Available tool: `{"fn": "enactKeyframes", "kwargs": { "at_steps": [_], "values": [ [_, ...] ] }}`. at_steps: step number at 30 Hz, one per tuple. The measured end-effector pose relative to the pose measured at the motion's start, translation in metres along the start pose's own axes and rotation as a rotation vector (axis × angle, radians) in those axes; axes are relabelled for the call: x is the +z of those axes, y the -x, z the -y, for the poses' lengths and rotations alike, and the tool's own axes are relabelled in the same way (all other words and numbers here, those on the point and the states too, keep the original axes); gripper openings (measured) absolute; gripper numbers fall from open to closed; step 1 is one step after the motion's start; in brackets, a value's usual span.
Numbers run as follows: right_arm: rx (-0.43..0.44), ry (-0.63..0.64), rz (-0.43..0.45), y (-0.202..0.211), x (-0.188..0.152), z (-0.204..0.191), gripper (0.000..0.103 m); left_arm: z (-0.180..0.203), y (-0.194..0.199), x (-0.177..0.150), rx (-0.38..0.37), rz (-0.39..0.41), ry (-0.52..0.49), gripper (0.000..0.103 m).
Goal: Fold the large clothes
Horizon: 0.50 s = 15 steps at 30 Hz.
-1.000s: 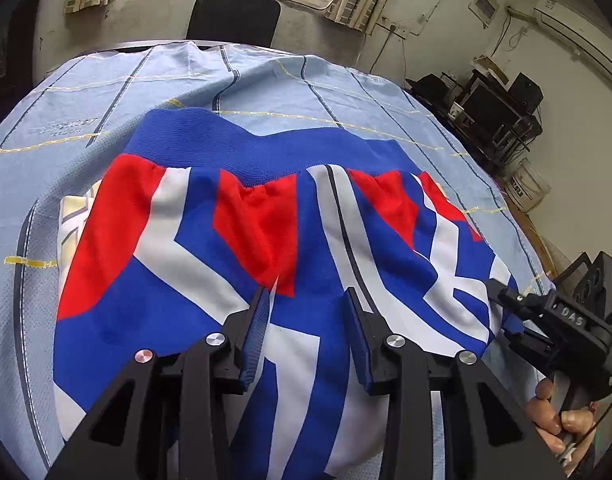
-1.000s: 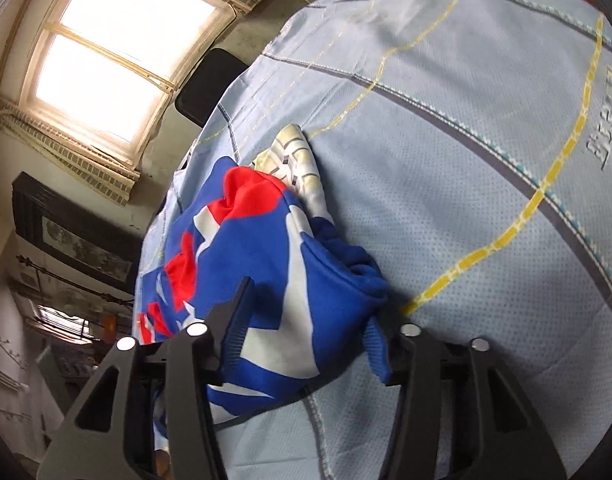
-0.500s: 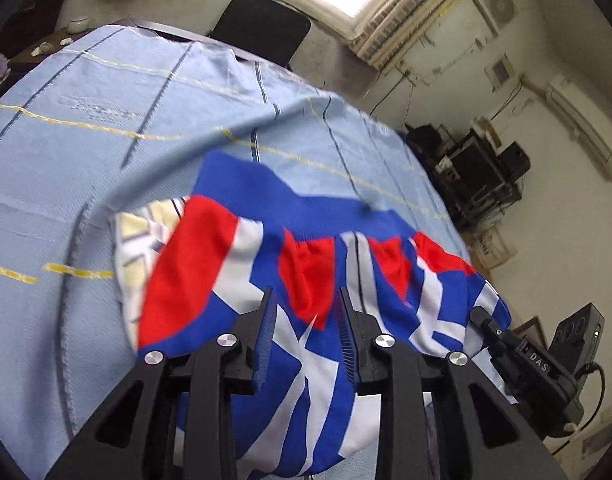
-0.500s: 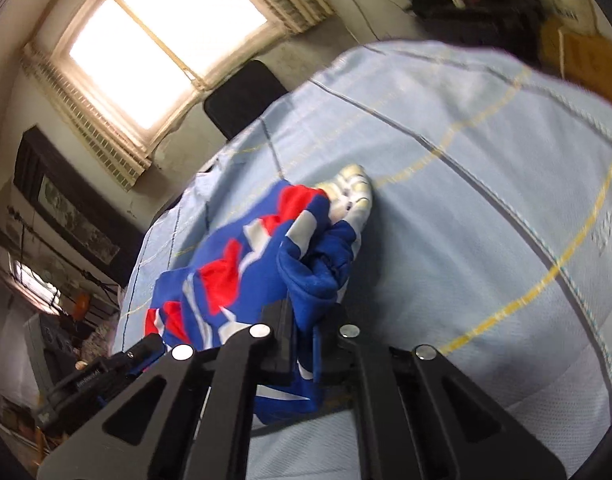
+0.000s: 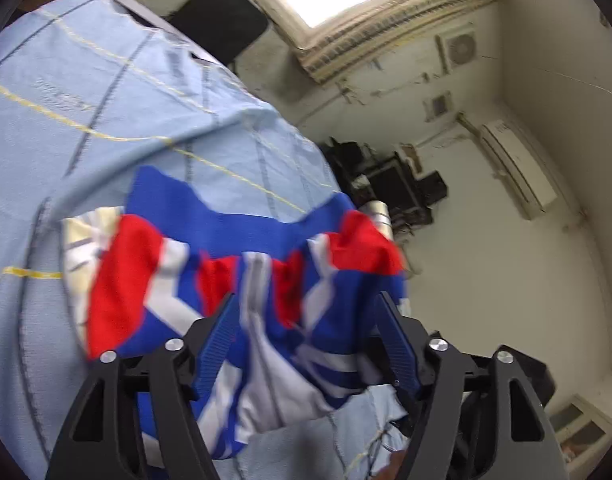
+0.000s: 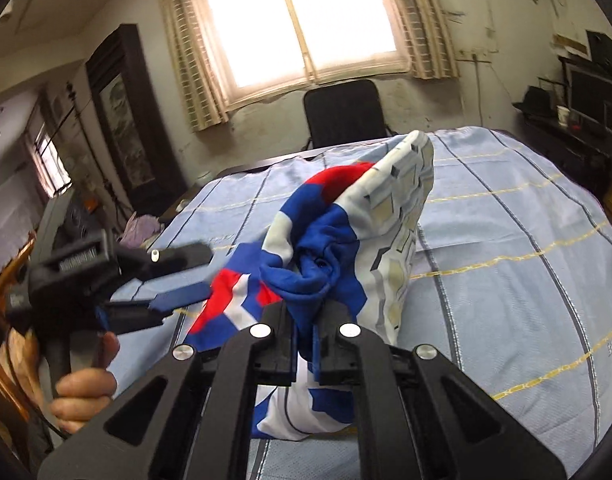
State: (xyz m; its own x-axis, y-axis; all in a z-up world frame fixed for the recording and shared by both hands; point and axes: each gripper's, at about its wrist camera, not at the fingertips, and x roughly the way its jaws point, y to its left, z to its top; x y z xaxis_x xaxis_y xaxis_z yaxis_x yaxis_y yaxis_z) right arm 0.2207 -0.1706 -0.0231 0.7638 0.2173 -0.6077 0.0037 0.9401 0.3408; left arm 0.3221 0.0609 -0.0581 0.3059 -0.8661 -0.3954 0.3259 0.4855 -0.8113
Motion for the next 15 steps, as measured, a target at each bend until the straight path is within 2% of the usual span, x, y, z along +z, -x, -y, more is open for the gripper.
{"fn": "enactKeyframes", "kwargs": {
  "at_steps": [4, 9, 12, 13, 14, 15],
  "values": [
    [0.011, 0.065, -0.019, 0.001, -0.007, -0.015, 0.005, 0.026, -0.017, 0.006, -0.01, -0.051, -0.046, 0.076],
    [0.015, 0.131, -0.019, 0.0, -0.015, -0.025, 0.005, 0.057, -0.049, 0.016, 0.07, -0.112, -0.128, 0.087],
    [0.031, 0.154, -0.033, -0.004, -0.018, -0.027, 0.005, 0.063, -0.068, 0.017, 0.111, -0.141, -0.154, 0.09],
    [0.035, 0.162, -0.037, -0.006, -0.019, -0.027, 0.005, 0.063, -0.075, 0.018, 0.142, -0.15, -0.171, 0.09],
    [0.038, 0.173, -0.038, -0.007, -0.02, -0.028, 0.005, 0.062, -0.083, 0.019, 0.21, -0.153, -0.193, 0.089],
    [0.041, 0.185, -0.037, -0.008, -0.022, -0.029, 0.005, 0.057, -0.087, 0.018, 0.251, -0.162, -0.197, 0.082]
  ]
}}
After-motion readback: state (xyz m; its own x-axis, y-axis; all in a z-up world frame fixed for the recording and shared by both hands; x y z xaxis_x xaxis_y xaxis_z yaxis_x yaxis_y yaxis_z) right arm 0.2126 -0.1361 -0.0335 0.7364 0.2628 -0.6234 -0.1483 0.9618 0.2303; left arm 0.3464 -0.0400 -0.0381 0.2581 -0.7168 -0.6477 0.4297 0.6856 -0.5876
